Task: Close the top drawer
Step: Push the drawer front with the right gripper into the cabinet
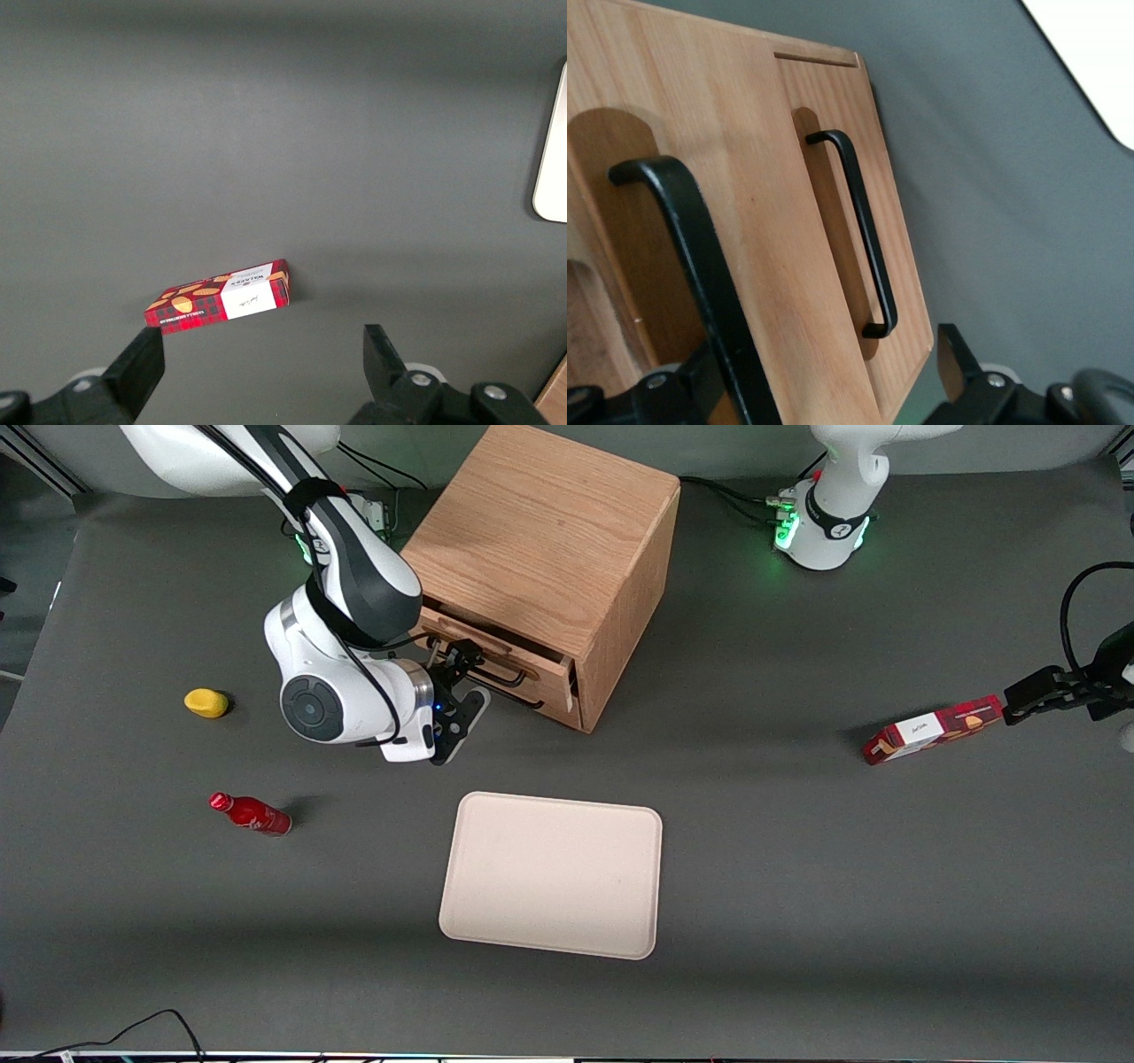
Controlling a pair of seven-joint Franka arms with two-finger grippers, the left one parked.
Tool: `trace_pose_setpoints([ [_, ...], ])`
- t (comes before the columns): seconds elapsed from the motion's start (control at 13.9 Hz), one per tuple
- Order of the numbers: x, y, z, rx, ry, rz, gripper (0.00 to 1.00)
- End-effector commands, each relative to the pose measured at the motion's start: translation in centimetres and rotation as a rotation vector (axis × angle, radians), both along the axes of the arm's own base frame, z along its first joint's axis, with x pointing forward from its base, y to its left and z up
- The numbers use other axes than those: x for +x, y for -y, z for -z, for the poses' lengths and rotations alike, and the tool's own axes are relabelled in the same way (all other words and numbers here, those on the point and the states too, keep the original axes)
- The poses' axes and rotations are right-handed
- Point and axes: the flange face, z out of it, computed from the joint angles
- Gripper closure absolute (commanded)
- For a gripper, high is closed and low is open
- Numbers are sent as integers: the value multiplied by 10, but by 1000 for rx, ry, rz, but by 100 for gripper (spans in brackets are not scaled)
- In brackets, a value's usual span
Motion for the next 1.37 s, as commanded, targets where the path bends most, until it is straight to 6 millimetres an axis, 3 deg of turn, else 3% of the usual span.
trace_pose_setpoints([
  [0.0, -18, -10, -2, -33, 9, 18, 0],
  [0.22, -29, -14, -1, -38, 16, 11, 0],
  [0.72, -32, -18, -8, -41, 24, 18, 0],
  [1.3, 11, 1, -60, -15, 136, 81, 0],
])
